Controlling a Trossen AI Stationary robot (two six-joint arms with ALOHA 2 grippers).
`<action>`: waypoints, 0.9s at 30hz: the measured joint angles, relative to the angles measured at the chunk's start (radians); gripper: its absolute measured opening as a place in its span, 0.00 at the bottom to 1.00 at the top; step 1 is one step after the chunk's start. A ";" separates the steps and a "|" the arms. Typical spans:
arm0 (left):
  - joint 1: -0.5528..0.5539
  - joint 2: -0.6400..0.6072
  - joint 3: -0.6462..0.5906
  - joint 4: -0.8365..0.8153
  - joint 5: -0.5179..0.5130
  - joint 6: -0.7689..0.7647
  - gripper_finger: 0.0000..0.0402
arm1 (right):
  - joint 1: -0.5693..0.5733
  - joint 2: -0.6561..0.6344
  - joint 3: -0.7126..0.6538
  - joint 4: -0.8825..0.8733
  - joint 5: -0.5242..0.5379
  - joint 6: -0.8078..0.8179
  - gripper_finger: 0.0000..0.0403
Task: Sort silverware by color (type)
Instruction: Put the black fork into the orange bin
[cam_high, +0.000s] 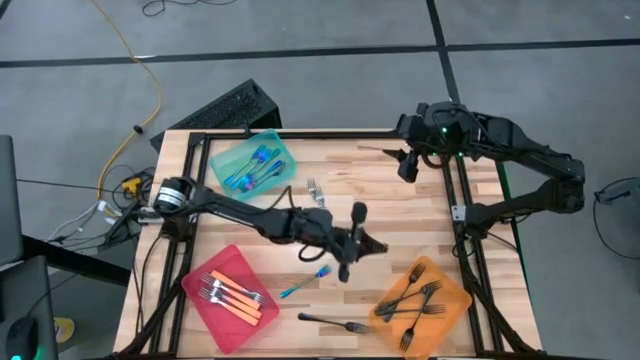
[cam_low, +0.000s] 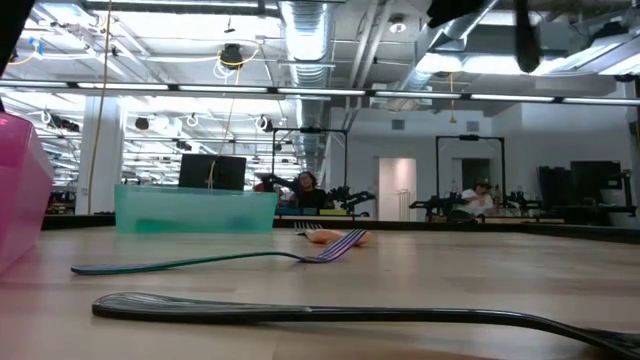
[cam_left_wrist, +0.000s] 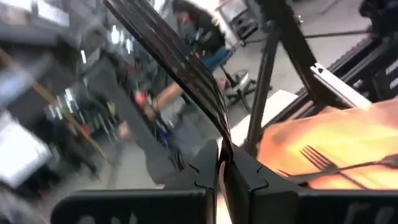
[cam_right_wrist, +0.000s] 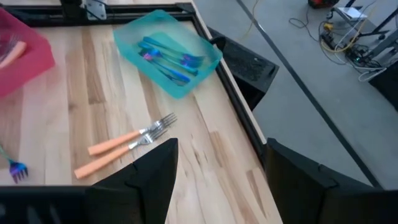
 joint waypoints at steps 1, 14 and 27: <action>-0.007 0.014 0.003 0.029 0.009 0.055 0.00 | 0.000 -0.001 0.000 -0.006 0.000 0.000 0.63; -0.047 0.284 0.163 0.348 0.083 0.360 0.00 | -0.005 -0.001 0.000 -0.014 0.000 0.029 0.63; -0.087 0.508 0.553 -0.045 0.129 0.468 0.00 | 0.033 -0.001 0.000 -0.061 -0.004 0.099 0.63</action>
